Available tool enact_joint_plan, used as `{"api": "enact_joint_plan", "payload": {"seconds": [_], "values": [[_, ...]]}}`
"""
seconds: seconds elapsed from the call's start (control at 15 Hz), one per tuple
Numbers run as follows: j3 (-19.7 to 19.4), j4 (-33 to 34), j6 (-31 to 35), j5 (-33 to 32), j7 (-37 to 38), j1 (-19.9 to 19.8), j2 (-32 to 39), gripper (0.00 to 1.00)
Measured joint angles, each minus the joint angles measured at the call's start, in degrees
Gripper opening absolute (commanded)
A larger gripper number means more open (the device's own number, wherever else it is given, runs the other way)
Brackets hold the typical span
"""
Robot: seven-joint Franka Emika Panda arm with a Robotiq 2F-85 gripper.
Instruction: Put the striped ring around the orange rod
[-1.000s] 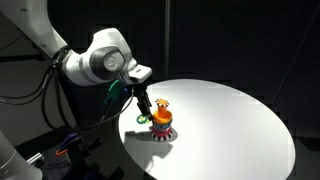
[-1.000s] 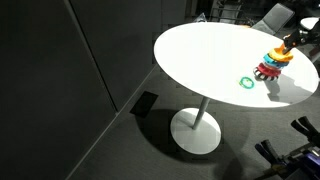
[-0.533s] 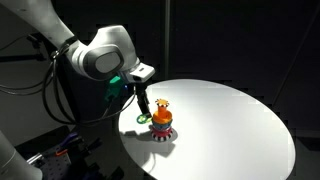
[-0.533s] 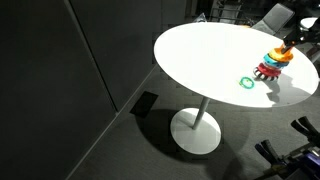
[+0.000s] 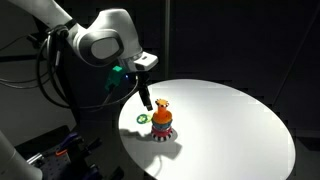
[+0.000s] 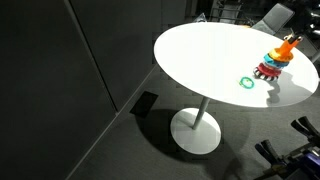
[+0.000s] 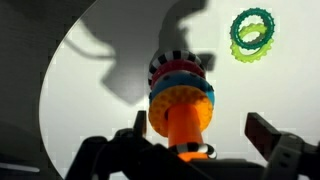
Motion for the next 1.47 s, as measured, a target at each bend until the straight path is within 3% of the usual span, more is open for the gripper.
{"api": "enact_joint_plan", "payload": {"seconds": [0.6,1.47], "values": [[0.08,3.88,-5.77,8.52,-9.81,0.54,-1.17,1.0],[0.7,7.38,-6.43,9.06,-10.21,0.77,3.94,1.0]]}}
